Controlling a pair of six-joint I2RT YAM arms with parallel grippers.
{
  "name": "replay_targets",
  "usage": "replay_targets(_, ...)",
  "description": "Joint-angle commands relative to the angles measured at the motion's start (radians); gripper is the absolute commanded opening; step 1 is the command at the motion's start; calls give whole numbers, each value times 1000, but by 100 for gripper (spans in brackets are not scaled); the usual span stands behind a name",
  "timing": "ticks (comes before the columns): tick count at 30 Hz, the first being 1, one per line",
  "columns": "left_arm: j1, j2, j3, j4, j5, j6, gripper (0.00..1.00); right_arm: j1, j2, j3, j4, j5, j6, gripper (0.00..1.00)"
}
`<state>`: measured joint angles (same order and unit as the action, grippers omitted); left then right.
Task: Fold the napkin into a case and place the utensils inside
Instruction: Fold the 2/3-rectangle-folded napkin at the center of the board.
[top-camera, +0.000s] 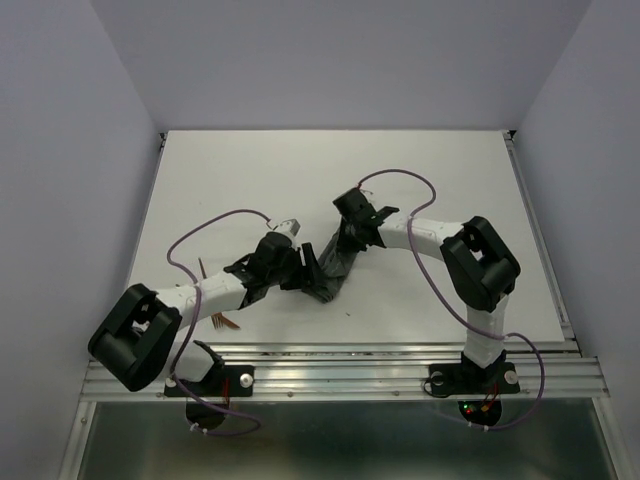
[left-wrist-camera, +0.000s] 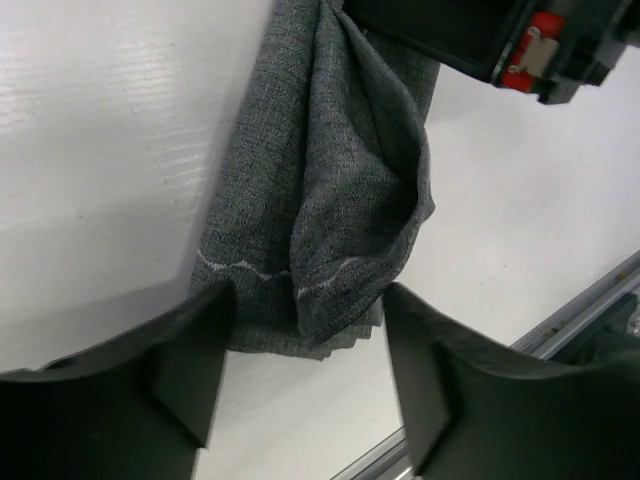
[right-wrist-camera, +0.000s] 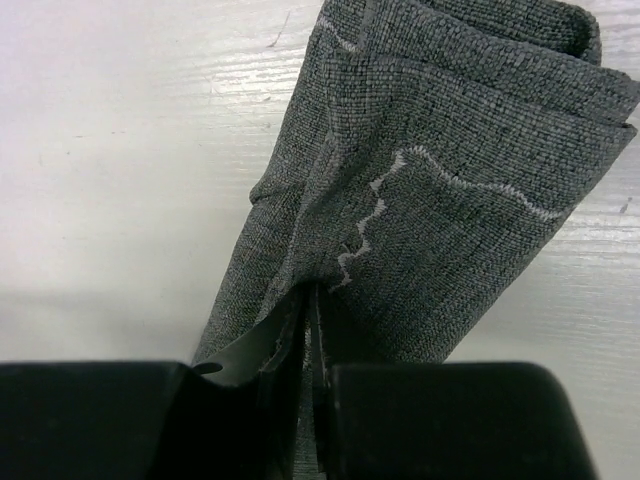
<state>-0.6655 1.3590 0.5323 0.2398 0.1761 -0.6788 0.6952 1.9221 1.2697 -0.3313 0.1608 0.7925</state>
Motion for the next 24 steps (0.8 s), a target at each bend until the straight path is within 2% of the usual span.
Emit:
replay_targets(1, 6, -87, 21, -86, -50, 16, 78, 9, 32, 40, 28, 3, -16, 12)
replay_targets(2, 4, -106, 15, -99, -65, 21, 87, 9, 32, 49, 28, -1, -27, 12)
replay_targets(7, 15, -78, 14, -97, -86, 36, 88, 9, 18, 57, 23, -9, -42, 12)
replay_targets(16, 15, 6, 34, -10, -36, 36, 88, 9, 17, 69, 11, -20, -53, 12)
replay_targets(20, 15, 52, 46, -4, -21, 39, 84, 9, 18, 74, 11, -20, -52, 12)
replay_targets(24, 17, 84, 57, 15, 8, 39, 74, 9, 21, 83, 6, -24, -56, 12)
